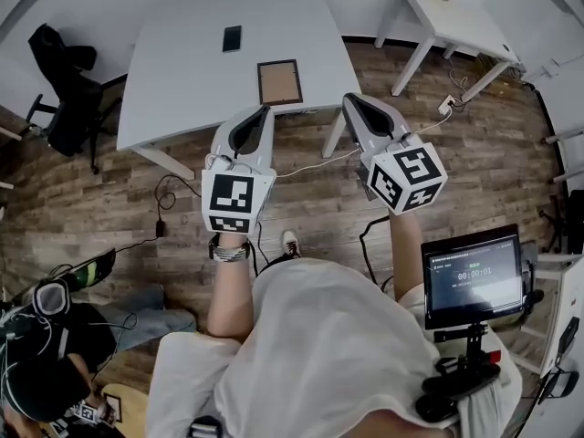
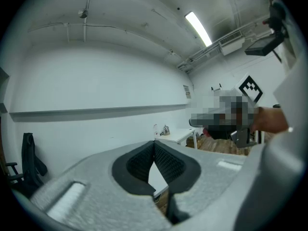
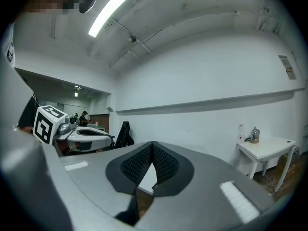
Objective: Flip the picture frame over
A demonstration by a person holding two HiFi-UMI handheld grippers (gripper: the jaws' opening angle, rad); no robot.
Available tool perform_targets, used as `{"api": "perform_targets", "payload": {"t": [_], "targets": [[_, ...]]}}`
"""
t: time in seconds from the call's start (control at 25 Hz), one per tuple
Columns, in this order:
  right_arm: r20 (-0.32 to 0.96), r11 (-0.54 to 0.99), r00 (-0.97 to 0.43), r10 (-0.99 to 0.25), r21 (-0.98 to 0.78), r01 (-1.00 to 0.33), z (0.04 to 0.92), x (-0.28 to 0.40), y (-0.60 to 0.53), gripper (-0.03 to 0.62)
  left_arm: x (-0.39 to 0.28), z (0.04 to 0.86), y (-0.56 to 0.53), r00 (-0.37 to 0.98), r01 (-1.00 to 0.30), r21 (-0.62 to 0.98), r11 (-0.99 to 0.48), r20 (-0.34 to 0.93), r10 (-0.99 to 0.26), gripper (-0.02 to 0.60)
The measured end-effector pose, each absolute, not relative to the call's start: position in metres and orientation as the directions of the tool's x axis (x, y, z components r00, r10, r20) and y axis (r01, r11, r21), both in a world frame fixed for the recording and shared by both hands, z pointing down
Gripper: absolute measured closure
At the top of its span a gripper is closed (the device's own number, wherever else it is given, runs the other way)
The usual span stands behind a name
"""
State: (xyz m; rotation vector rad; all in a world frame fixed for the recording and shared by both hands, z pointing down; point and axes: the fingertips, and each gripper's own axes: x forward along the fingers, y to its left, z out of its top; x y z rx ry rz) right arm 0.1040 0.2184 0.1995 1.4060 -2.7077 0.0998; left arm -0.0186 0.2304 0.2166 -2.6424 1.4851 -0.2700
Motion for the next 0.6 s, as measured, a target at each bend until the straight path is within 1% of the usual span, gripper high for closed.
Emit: {"api": "perform_targets", "payload": {"t": [0.16, 0.36, 0.6], "targets": [[0.104, 0.556, -0.555, -0.825, -0.020, -0.831, 0.195, 0.108, 0.212, 0.592, -0.019, 0.211, 0.224, 0.520, -0.830, -0.176, -0.529, 0.097, -0.849, 0.577], [0.125, 0.540, -0.539, -0.833, -0.029, -0.841, 0.211, 0.088, 0.161, 0.592, -0.041, 0.229, 0.171, 0.529, -0.824, -0.160, -0.543, 0.126, -0.839, 0.577], [0.117, 0.531, -0.530, -0.840, -0.023, -0.847, 0.206, 0.088, 0.157, 0.592, -0.042, 0.230, 0.167, 0.541, -0.813, -0.166, -0.557, 0.138, -0.830, 0.577]]}}
